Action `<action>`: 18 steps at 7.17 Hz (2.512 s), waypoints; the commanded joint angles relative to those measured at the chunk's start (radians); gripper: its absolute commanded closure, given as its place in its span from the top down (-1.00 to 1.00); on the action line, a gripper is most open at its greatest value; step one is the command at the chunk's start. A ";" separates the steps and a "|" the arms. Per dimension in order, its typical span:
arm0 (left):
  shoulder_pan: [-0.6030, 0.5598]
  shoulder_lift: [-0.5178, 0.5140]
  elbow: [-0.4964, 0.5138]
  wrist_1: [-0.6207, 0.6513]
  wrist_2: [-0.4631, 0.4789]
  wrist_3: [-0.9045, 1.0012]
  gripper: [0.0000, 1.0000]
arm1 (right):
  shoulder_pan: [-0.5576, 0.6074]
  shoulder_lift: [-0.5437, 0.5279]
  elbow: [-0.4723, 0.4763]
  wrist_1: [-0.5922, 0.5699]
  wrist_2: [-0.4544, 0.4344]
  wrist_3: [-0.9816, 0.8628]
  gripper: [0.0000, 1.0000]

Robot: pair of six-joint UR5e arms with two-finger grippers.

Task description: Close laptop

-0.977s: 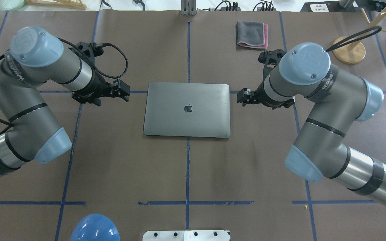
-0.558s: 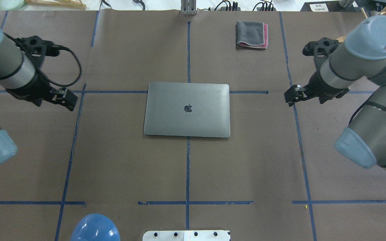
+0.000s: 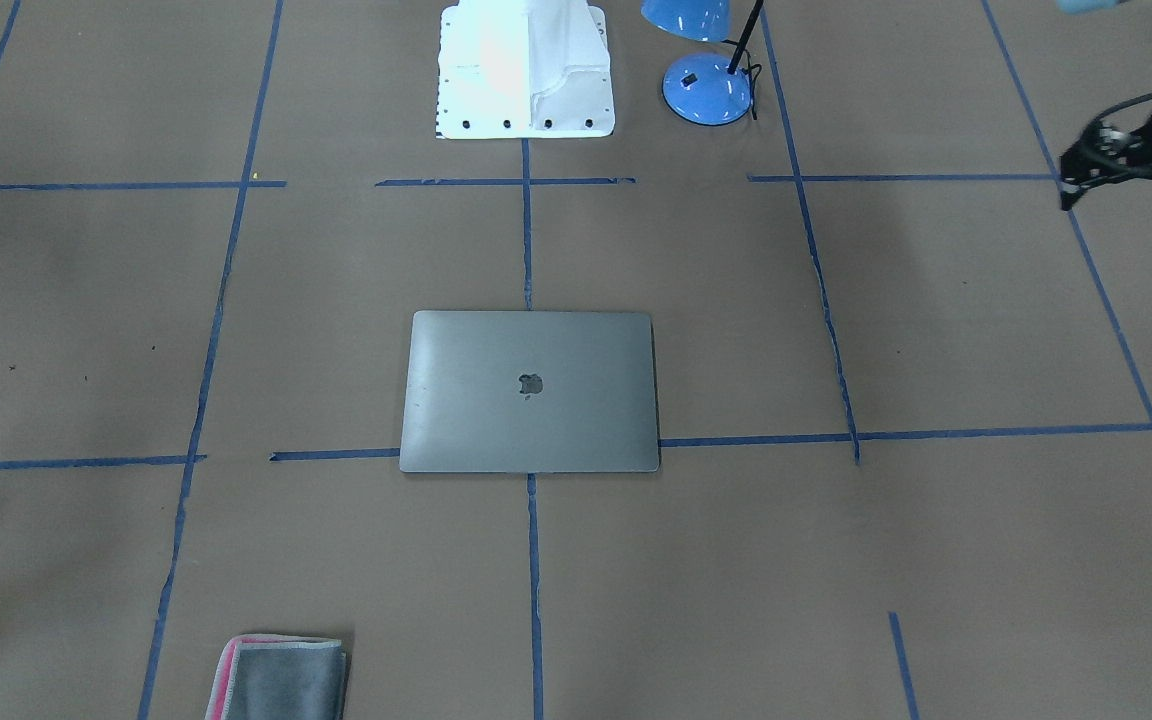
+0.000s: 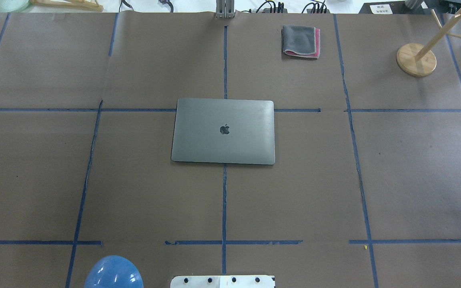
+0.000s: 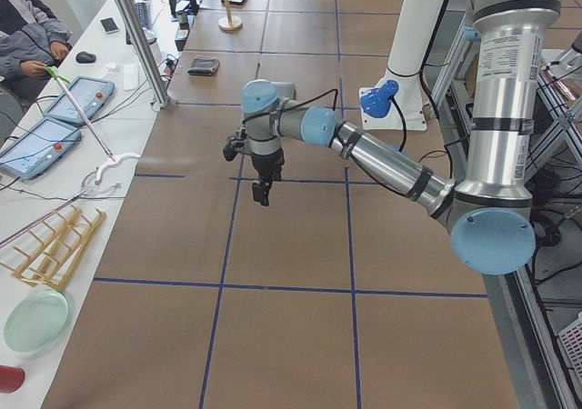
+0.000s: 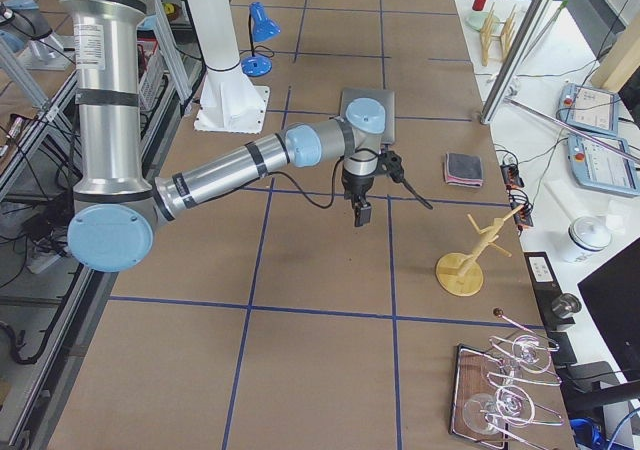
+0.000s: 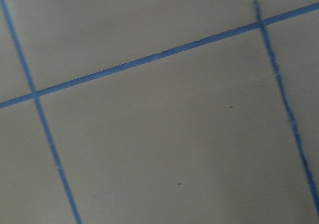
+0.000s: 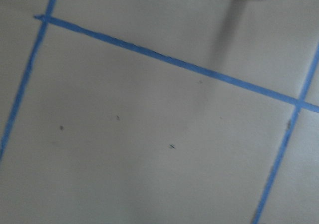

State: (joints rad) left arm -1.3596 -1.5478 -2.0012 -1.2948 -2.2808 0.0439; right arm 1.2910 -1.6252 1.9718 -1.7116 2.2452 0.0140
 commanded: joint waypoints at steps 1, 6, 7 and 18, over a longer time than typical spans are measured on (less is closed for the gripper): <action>-0.189 0.049 0.178 -0.006 -0.037 0.209 0.99 | 0.205 -0.114 -0.115 0.007 0.094 -0.282 0.98; -0.193 0.081 0.231 -0.001 -0.028 0.208 0.99 | 0.214 -0.139 -0.146 0.010 0.088 -0.215 0.99; -0.193 0.080 0.229 -0.001 -0.028 0.208 0.99 | 0.214 -0.139 -0.145 0.010 0.089 -0.215 0.99; -0.191 0.090 0.211 -0.001 -0.028 0.211 0.99 | 0.214 -0.142 -0.139 0.010 0.094 -0.215 0.99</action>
State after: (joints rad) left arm -1.5509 -1.4573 -1.7882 -1.2962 -2.3086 0.2546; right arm 1.5048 -1.7672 1.8328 -1.7012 2.3382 -0.2010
